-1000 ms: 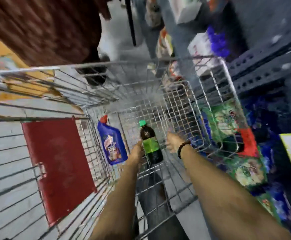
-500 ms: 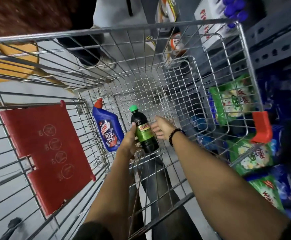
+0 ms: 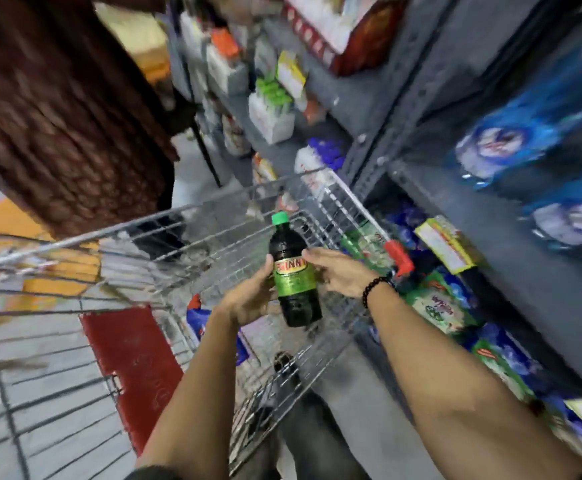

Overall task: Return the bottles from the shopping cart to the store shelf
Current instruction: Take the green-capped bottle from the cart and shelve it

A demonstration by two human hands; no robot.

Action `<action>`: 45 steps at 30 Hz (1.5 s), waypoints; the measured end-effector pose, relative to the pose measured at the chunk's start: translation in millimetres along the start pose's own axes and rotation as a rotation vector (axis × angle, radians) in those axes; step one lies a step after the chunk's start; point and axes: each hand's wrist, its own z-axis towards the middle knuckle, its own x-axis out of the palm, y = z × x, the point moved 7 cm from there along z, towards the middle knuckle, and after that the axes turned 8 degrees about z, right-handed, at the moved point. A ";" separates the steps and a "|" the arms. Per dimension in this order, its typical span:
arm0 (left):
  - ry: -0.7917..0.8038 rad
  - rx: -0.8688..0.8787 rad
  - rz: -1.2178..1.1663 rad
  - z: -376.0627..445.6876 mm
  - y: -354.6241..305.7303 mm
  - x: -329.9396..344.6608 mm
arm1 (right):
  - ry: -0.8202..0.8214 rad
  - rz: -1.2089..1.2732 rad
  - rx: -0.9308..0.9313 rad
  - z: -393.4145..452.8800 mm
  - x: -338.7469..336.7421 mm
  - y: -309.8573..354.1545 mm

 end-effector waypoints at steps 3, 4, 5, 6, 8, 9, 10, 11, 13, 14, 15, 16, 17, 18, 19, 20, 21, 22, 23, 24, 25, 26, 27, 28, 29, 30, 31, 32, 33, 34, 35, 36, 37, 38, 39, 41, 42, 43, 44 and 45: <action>0.156 0.063 0.168 -27.5 -51.5 54.5 | -0.020 0.035 -0.189 -77.1 -9.0 42.4; 0.199 0.101 0.237 -37.8 -69.5 74.7 | -0.016 0.050 -0.253 -103.7 -12.7 54.8; 0.253 0.145 0.308 -49.0 -87.6 97.7 | -0.011 0.064 -0.317 -130.2 -16.6 67.2; 0.314 0.189 0.373 -59.7 -104.2 121.8 | -0.011 0.074 -0.381 -157.2 -20.3 78.8; 0.406 0.268 0.458 -79.5 -132.3 170.1 | -0.023 0.067 -0.509 -214.3 -26.2 100.4; 0.439 0.305 0.491 -88.5 -144.1 194.1 | -0.044 0.052 -0.571 -243.3 -29.3 110.3; 0.460 0.344 0.524 -95.9 -154.3 216.9 | -0.070 0.031 -0.629 -271.9 -32.0 119.1; 0.476 0.379 0.549 -103.6 -163.1 239.5 | -0.090 0.006 -0.687 -300.9 -34.1 126.4; 0.514 0.459 0.603 -119.9 -176.8 281.8 | -0.110 -0.060 -0.782 -351.9 -37.0 136.4; 0.546 0.492 0.631 -126.5 -179.8 301.9 | -0.125 -0.088 -0.824 -374.2 -40.5 138.7; 0.583 0.514 0.643 -131.9 -181.0 320.4 | -0.146 -0.111 -0.858 -394.2 -45.2 139.7; 0.618 0.529 0.649 -134.3 -181.1 337.5 | -0.169 -0.129 -0.883 -411.7 -51.4 138.8; 0.649 0.542 0.664 -135.2 -179.8 353.1 | -0.191 -0.143 -0.901 -426.6 -58.3 136.5; 0.679 0.555 0.687 -134.5 -177.3 367.8 | -0.207 -0.151 -0.910 -438.3 -66.6 132.9; 0.701 0.559 0.710 -132.7 -174.6 381.2 | -0.220 -0.149 -0.914 -447.7 -75.6 128.5; 0.725 0.552 0.732 -128.5 -171.8 394.0 | -0.233 -0.142 -0.914 -455.3 -85.8 123.5; 0.762 0.539 0.754 -122.6 -168.4 406.1 | -0.249 -0.128 -0.910 -461.4 -96.3 118.1; 0.809 0.519 0.775 -114.8 -163.2 417.6 | -0.268 -0.112 -0.900 -465.3 -107.7 112.0; 0.850 0.493 0.784 -106.1 -157.2 428.6 | -0.286 -0.095 -0.887 -467.9 -120.1 105.3; 0.880 0.464 0.785 -95.0 -150.8 438.3 | -0.302 -0.080 -0.873 -469.0 -132.6 98.1; 0.895 0.431 0.777 -82.5 -143.9 446.6 | -0.318 -0.058 -0.859 -469.1 -145.6 90.4; 0.899 0.403 0.770 -69.0 -136.6 454.9 | -0.341 -0.029 -0.846 -468.2 -159.9 81.9; 0.903 0.381 0.770 -56.1 -128.7 462.4 | -0.378 0.003 -0.837 -466.1 -176.0 73.2; 0.910 0.363 0.772 -43.9 -120.4 469.6 | -0.428 0.040 -0.828 -462.6 -193.2 63.9; 0.909 0.348 0.761 -32.2 -112.2 476.1 | -0.483 0.079 -0.819 -457.9 -210.2 54.3; 0.893 0.339 0.743 -18.8 -104.3 481.9 | -0.537 0.112 -0.806 -452.5 -225.6 44.3; 0.866 0.330 0.716 -4.9 -97.0 487.2 | -0.585 0.137 -0.789 -446.2 -239.4 34.5; 0.830 0.334 0.695 8.6 -90.7 492.3 | -0.624 0.156 -0.776 -439.9 -251.5 25.6; 0.804 0.334 0.674 20.2 -85.4 497.2 | -0.655 0.177 -0.769 -433.7 -262.0 17.8; 0.779 0.333 0.655 30.1 -81.0 501.9 | -0.682 0.205 -0.768 -427.8 -270.9 10.9; 0.757 0.335 0.630 38.1 -78.6 506.3 | -0.702 0.241 -0.775 -423.0 -278.7 5.8; 0.746 0.341 0.607 44.5 -77.3 511.7 | -0.720 0.276 -0.787 -419.3 -285.3 1.8; 0.743 0.348 0.590 48.7 -77.0 517.4 | -0.738 0.309 -0.804 -416.7 -291.2 -0.9; 0.745 0.357 0.582 51.6 -77.0 523.6 | -0.760 0.334 -0.820 -415.7 -296.4 -3.0; 0.749 0.364 0.576 53.4 -77.2 529.4 | -0.781 0.355 -0.839 -415.8 -301.2 -4.3; 0.751 0.363 0.573 55.5 -76.9 538.6 | -0.804 0.397 -0.875 -417.2 -308.3 -5.1; 0.744 0.356 0.573 56.2 -76.5 541.5 | -0.807 0.418 -0.887 -418.1 -310.5 -5.0; 0.731 0.351 0.570 56.2 -76.0 542.9 | -0.809 0.437 -0.895 -418.9 -311.8 -4.8; 0.711 0.350 0.566 56.1 -75.6 543.1 | -0.814 0.451 -0.900 -419.0 -311.8 -4.8; 0.682 0.350 0.556 55.4 -75.6 541.2 | -0.820 0.467 -0.904 -418.6 -310.8 -5.3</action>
